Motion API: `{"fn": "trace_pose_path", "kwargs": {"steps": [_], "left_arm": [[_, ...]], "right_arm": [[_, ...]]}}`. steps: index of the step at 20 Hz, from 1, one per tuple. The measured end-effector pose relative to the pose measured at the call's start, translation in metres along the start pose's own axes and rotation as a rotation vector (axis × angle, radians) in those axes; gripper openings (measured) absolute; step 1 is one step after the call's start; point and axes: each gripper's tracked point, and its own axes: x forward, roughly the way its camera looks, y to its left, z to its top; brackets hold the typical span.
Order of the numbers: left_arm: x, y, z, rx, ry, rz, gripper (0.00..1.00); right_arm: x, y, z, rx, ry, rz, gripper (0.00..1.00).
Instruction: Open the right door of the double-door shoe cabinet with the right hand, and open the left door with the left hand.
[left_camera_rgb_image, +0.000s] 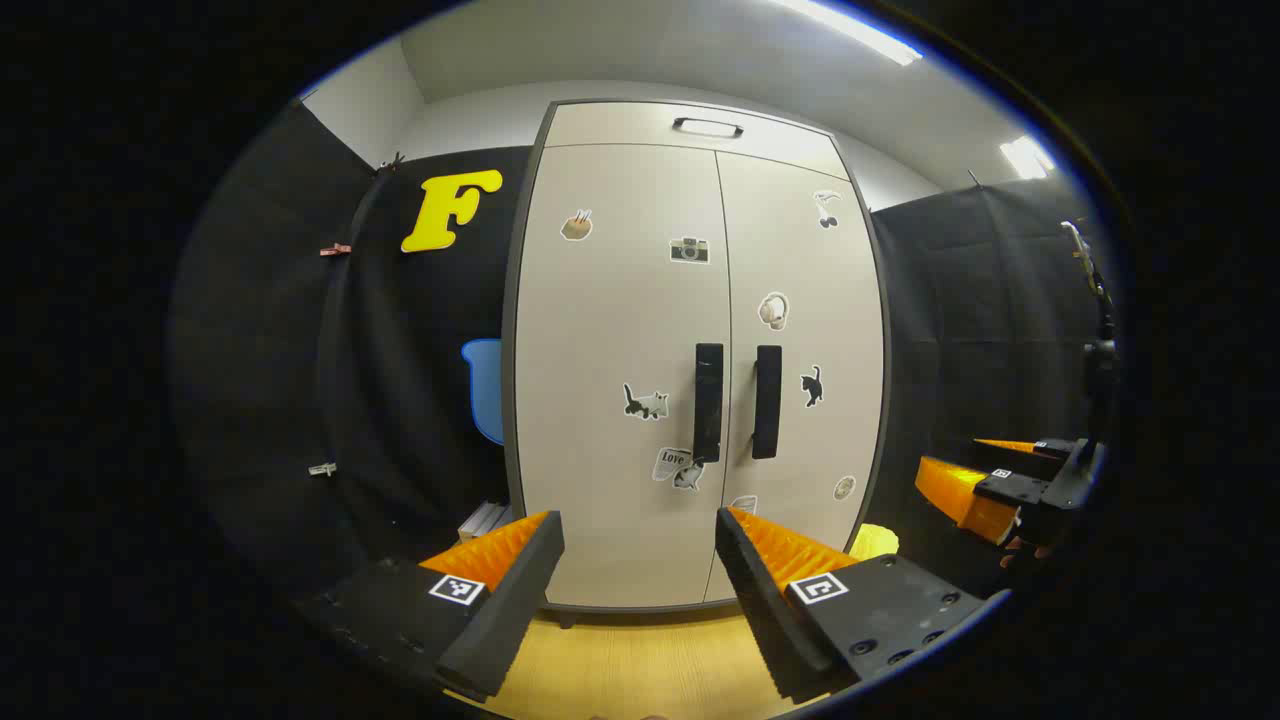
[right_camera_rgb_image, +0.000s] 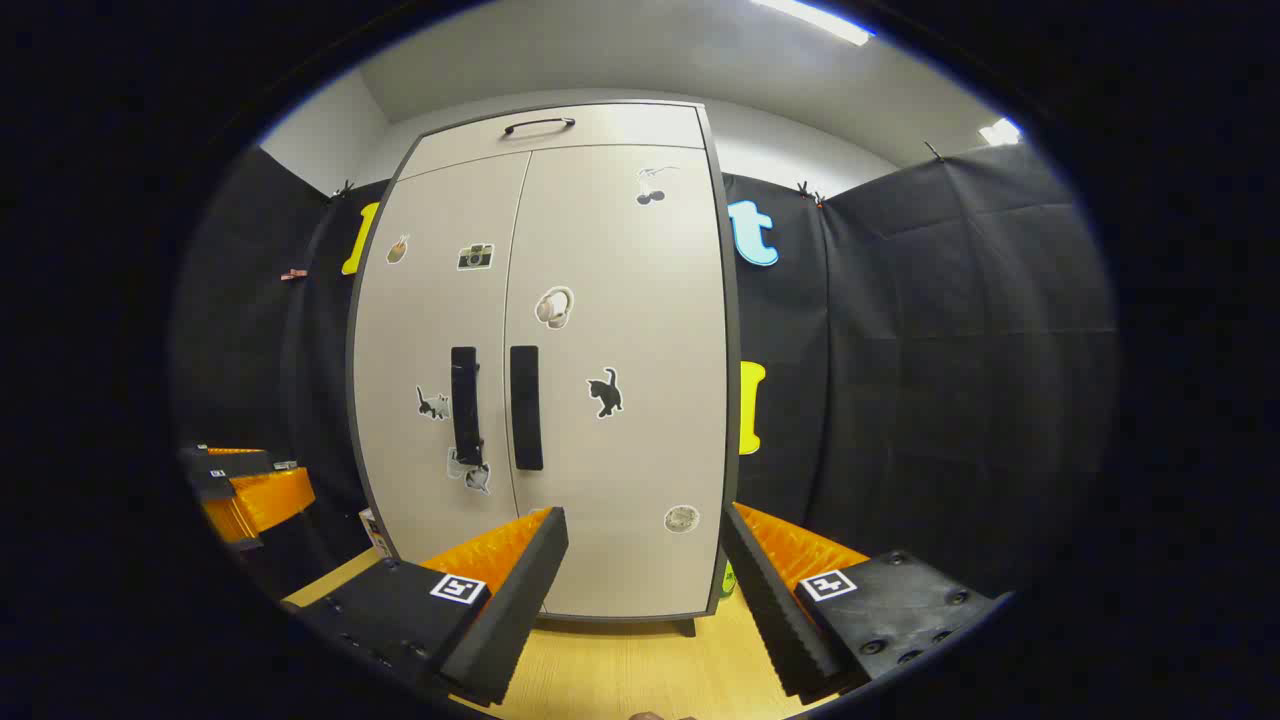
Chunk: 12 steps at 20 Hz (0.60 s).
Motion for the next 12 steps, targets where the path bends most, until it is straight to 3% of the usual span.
{"fn": "trace_pose_path", "kwargs": {"steps": [12], "left_arm": [[0.003, 0.009, -0.008, 0.016, 0.0, 0.029, 0.95]], "right_arm": [[0.001, 0.005, -0.017, -0.013, 0.056, 0.013, 0.98]]}}
